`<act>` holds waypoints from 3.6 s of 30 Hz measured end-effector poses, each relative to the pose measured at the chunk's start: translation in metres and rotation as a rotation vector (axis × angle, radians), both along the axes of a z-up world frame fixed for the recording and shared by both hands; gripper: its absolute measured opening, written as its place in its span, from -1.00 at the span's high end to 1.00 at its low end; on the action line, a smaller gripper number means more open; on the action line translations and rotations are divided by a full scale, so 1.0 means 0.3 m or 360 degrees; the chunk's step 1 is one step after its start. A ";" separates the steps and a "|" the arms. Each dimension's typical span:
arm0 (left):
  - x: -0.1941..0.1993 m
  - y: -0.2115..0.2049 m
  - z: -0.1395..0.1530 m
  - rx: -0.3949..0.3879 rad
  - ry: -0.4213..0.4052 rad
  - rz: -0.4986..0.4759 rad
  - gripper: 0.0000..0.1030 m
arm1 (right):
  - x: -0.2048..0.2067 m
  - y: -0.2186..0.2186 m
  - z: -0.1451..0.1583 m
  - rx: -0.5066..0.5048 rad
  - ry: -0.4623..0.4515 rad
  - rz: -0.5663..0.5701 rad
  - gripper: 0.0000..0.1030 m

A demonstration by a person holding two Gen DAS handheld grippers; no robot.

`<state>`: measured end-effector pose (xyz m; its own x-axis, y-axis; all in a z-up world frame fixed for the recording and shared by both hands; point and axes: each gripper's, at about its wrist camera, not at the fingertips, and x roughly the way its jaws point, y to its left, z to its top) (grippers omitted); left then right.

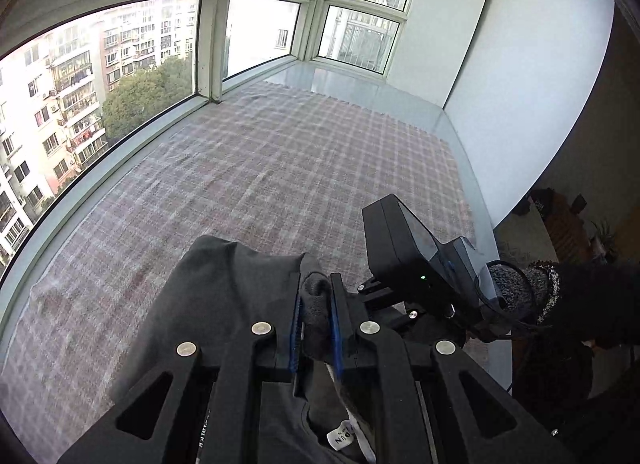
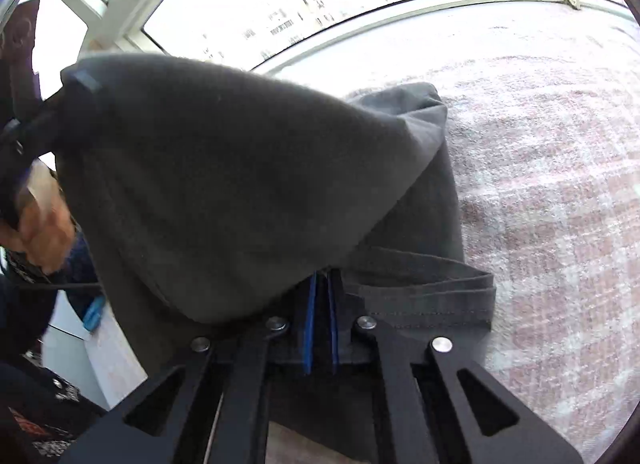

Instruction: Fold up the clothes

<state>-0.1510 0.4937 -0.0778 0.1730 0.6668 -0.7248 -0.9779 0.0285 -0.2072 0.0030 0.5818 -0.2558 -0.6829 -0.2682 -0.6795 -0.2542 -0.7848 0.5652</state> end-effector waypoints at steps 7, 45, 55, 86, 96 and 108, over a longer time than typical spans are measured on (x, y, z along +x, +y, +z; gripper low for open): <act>-0.011 -0.004 0.003 0.0011 -0.0017 0.0009 0.79 | 0.156 0.039 0.045 0.0049 -0.0052 -0.0156 0.32; -0.035 -0.051 -0.020 -0.0044 -0.0054 -0.0008 0.81 | 0.155 0.096 0.059 0.0065 -0.0167 0.0022 0.43; 0.195 0.020 -0.302 -0.0317 -0.0257 -0.0232 0.84 | 0.325 0.144 0.101 0.0040 -0.0047 -0.0308 0.41; -0.316 -0.434 -0.461 -0.0536 -0.0566 0.1140 0.13 | -0.187 0.175 0.020 0.0329 -0.0516 0.0078 0.07; -0.289 -0.337 -0.484 -0.0589 -0.0563 0.1144 0.05 | -0.171 0.130 0.002 0.0264 -0.0422 0.0218 0.03; -0.284 -0.270 -0.470 -0.0413 -0.0563 0.1045 0.77 | -0.171 0.124 0.058 0.0201 -0.0304 0.0243 0.82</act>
